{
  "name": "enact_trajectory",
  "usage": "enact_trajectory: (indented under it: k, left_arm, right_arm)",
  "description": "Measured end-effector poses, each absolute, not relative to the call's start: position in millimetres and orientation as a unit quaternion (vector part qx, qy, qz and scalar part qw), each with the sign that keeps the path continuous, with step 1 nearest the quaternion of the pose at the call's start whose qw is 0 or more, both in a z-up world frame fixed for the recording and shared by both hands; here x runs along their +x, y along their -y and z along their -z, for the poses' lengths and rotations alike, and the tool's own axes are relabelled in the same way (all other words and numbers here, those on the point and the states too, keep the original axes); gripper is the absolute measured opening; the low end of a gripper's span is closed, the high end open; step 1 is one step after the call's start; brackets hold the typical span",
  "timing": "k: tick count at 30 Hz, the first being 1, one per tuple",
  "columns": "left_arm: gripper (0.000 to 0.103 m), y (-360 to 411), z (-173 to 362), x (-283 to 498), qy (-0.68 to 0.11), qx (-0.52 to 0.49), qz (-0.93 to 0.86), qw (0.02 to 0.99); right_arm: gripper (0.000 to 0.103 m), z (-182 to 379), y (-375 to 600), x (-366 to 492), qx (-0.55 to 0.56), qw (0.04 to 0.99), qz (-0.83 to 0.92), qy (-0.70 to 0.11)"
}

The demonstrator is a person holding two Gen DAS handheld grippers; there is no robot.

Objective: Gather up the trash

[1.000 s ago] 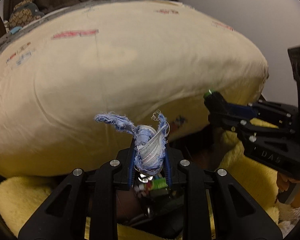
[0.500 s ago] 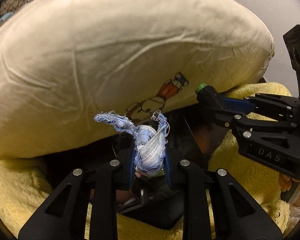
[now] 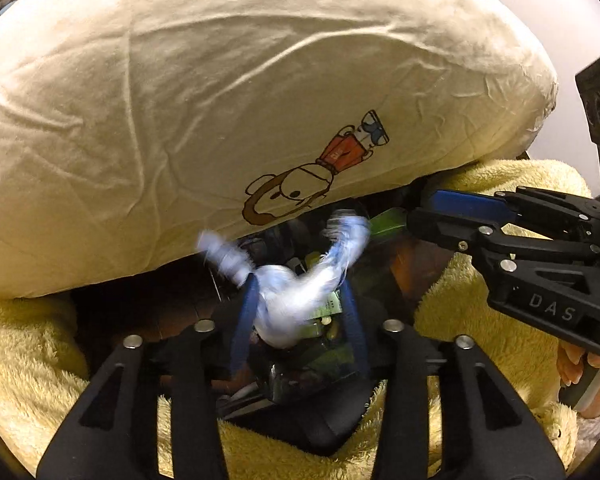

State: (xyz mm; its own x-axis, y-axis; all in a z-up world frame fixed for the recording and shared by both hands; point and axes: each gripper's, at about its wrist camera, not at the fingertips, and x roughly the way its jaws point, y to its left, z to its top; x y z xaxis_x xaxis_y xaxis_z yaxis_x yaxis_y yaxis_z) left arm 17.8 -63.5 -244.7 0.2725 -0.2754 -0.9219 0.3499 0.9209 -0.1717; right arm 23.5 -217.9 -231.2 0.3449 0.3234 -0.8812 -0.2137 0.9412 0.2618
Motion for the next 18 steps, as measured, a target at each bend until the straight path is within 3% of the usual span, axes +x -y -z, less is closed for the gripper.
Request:
enact_trajectory:
  k: [4,6,8,14,18]
  left_arm:
    - [0.050,55.3,238.9,19.7,-0.563,0.030,0.187,0.804]
    - [0.057,52.4,231.5,19.3,-0.554,0.034,0.182,0.811]
    - [0.071,49.1,221.6,19.0,-0.543,0.035,0.176,0.820]
    - [0.094,35.1,180.9,18.0,-0.497,0.038,0.150,0.854]
    - [0.095,17.9,140.4,16.1,-0.452,0.030,0.139,0.881]
  right_arm:
    - [0.041,225.4,226.8,25.2,0.050,0.823,-0.153,-0.544]
    - [0.054,220.7,227.8,25.6,0.050,0.829,-0.146,-0.538]
    - [0.071,214.8,228.6,26.2,0.048,0.833,-0.140,-0.532]
    - [0.096,176.9,235.4,21.5,0.034,0.866,-0.118,-0.485]
    - [0.099,135.3,239.9,11.1,0.036,0.901,-0.107,-0.420]
